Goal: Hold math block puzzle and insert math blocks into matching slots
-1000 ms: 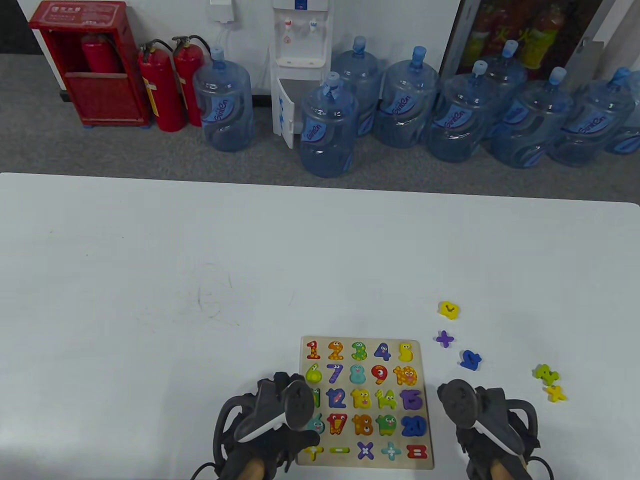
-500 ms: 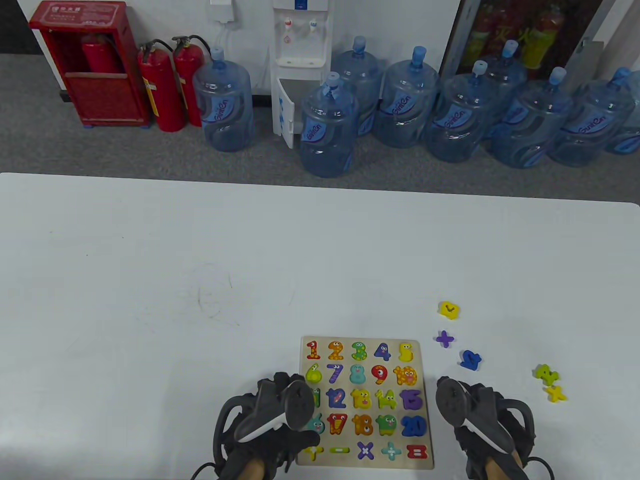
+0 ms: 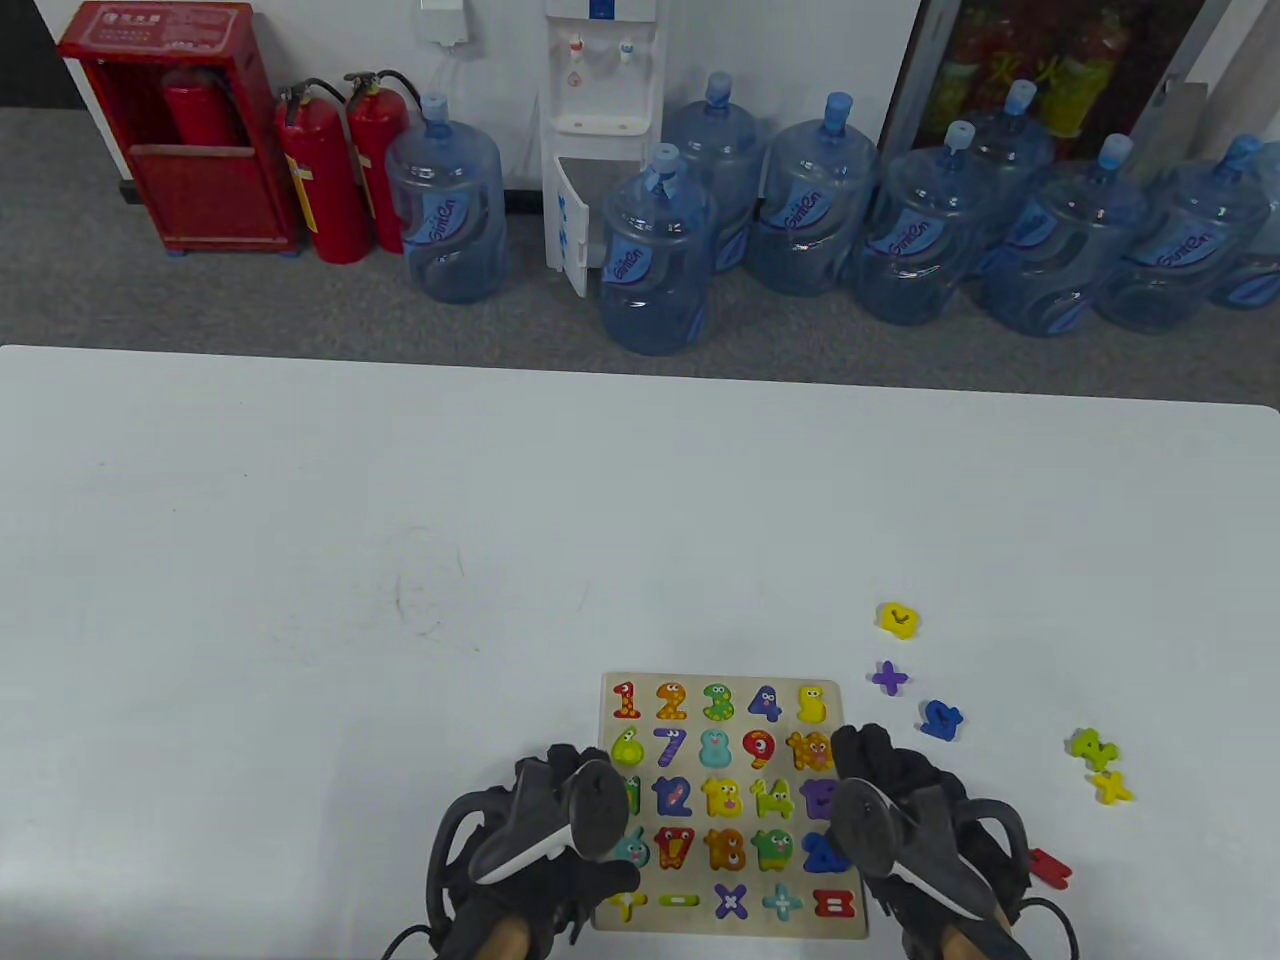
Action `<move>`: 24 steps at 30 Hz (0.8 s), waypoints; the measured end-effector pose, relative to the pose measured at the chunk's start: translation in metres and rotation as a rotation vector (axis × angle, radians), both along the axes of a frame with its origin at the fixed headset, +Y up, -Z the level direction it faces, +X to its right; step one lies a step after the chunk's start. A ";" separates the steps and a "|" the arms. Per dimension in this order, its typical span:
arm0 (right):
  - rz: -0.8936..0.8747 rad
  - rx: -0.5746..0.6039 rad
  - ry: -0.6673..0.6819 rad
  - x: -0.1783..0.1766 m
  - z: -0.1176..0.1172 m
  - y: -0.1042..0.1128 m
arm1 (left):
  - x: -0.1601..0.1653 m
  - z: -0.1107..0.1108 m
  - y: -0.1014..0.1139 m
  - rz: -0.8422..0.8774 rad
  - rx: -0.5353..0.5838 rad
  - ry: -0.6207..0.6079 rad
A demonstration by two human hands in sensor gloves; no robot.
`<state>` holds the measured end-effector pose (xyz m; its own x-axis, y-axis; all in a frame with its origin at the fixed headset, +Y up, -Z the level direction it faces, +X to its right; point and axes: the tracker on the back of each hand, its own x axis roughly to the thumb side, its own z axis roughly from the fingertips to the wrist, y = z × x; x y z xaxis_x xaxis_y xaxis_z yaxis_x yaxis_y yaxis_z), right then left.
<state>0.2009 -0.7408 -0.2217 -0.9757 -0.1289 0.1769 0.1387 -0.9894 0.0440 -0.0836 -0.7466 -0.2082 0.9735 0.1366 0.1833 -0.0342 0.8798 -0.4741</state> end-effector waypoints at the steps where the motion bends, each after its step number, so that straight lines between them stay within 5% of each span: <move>1: 0.019 -0.013 -0.003 -0.003 -0.001 -0.002 | 0.000 0.000 0.000 0.001 0.000 0.000; 12: -0.021 -0.087 -0.025 0.000 -0.005 -0.009 | 0.000 0.000 0.000 0.003 -0.002 0.001; 24: 0.022 -0.017 -0.107 0.030 -0.003 0.004 | 0.000 0.000 0.000 0.009 -0.001 -0.002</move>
<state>0.2309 -0.7370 -0.2247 -0.9861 -0.1487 0.0745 0.1543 -0.9851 0.0762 -0.0837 -0.7464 -0.2085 0.9719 0.1455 0.1848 -0.0412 0.8790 -0.4751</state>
